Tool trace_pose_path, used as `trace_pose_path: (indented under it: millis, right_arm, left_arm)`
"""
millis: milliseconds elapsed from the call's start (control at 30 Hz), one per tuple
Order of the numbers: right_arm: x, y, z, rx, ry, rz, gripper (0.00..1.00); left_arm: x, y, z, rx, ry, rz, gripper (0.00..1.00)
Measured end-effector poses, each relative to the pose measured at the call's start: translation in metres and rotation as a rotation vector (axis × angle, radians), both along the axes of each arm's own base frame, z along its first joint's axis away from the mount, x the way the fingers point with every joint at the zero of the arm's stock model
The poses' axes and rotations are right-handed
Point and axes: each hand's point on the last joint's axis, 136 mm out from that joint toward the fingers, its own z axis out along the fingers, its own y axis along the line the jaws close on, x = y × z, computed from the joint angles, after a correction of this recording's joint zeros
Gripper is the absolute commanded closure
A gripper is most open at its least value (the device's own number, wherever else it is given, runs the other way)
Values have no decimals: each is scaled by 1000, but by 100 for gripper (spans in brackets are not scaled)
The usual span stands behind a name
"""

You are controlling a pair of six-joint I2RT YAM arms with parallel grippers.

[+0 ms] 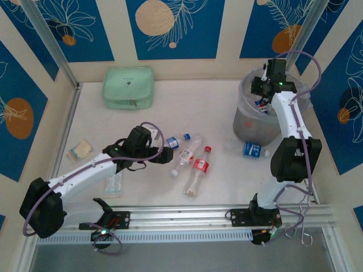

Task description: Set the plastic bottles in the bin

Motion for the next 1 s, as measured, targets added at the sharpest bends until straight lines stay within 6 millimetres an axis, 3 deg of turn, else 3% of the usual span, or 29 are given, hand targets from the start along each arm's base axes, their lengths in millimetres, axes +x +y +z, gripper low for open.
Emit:
trace_pose_path:
  millis: [200,333,433,533,667,1000]
  right_arm:
    - [-2,6,20,4,50,10,46]
    - [-3,12,57,-9,40,34,26]
    - [-11,15,88,-20,-3,46,18]
    - [-26,16,108,-21,-23,47,14]
    - [-48,20,120,-2,-24,56,13]
    - [-85,44,106,207,24,116,12]
  left_arm:
    - [-1,1,-1,4,5,0,0]
    - [-1,0,-4,9,13,-2,0]
    - [-1,-1,-8,15,25,-7,0]
    - [-1,-2,-10,18,32,-10,0]
    - [-1,-4,-9,12,35,-22,0]
    - [-2,-14,13,-2,-11,-90,0]
